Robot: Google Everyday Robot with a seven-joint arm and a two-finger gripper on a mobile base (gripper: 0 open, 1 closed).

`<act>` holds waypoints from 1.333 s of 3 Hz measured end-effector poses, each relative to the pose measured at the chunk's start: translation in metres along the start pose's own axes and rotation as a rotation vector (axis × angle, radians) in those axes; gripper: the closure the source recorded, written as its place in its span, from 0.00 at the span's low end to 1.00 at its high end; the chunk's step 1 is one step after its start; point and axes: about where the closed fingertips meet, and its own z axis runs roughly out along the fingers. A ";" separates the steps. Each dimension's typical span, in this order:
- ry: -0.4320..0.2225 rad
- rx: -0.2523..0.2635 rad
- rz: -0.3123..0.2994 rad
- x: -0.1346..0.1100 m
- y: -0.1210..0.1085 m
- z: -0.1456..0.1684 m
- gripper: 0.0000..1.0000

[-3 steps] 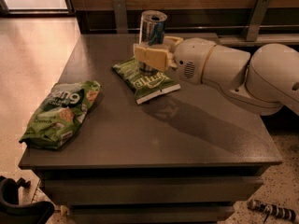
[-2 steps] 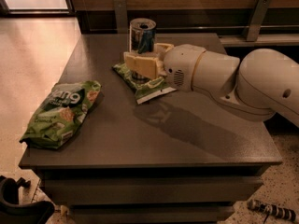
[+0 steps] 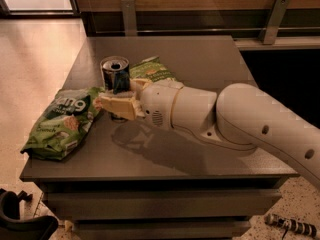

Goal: Move redbull can near green rice chip bag

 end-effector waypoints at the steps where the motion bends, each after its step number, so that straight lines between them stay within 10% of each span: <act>1: -0.025 -0.055 -0.007 0.020 0.015 0.012 1.00; 3: -0.021 -0.151 -0.063 0.054 0.036 0.023 0.92; 4: -0.022 -0.153 -0.063 0.053 0.037 0.024 0.61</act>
Offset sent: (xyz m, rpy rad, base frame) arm -0.0302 0.0323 -0.0673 0.0391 -0.0825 0.1776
